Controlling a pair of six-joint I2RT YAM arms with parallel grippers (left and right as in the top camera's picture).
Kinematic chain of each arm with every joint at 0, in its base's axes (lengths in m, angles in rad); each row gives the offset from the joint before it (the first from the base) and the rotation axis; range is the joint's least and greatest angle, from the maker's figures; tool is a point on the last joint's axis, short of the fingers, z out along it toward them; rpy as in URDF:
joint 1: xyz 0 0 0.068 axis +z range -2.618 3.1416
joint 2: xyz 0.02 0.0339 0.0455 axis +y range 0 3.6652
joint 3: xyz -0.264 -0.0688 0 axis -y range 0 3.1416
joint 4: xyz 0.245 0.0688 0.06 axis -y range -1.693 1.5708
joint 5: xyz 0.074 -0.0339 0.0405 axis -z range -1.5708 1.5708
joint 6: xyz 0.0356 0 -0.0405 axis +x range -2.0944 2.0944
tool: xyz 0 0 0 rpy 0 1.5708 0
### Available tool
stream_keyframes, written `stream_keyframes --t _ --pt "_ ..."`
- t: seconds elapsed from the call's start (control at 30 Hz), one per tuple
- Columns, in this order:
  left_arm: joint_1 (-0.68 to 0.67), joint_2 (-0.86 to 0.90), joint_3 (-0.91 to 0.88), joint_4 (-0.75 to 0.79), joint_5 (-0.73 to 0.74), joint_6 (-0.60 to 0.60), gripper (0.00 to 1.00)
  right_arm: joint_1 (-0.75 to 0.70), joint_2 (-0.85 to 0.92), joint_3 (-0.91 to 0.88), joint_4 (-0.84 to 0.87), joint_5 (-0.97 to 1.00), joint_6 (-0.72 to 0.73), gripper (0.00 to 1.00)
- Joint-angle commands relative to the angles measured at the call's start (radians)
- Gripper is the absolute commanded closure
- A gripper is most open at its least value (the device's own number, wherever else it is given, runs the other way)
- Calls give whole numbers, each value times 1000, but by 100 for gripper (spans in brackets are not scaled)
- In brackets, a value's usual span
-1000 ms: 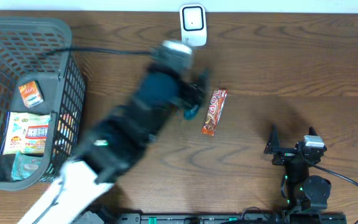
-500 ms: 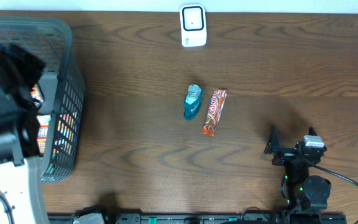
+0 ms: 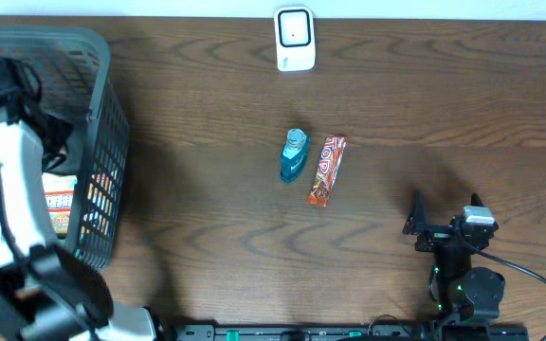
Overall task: Scan the item barcode
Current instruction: 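Reach the left gripper into the basket and grasp the yellow snack bag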
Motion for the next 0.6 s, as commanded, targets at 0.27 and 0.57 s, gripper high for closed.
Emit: stream_keyframes --t 0.27,0.57 --pt "18 255 3 -24 -2 -72 7 -8 -5 -1 -3 5 -12 1" --pt "23 373 0 24 113 -79 2 -8 -5 -1 -3 5 -12 1"
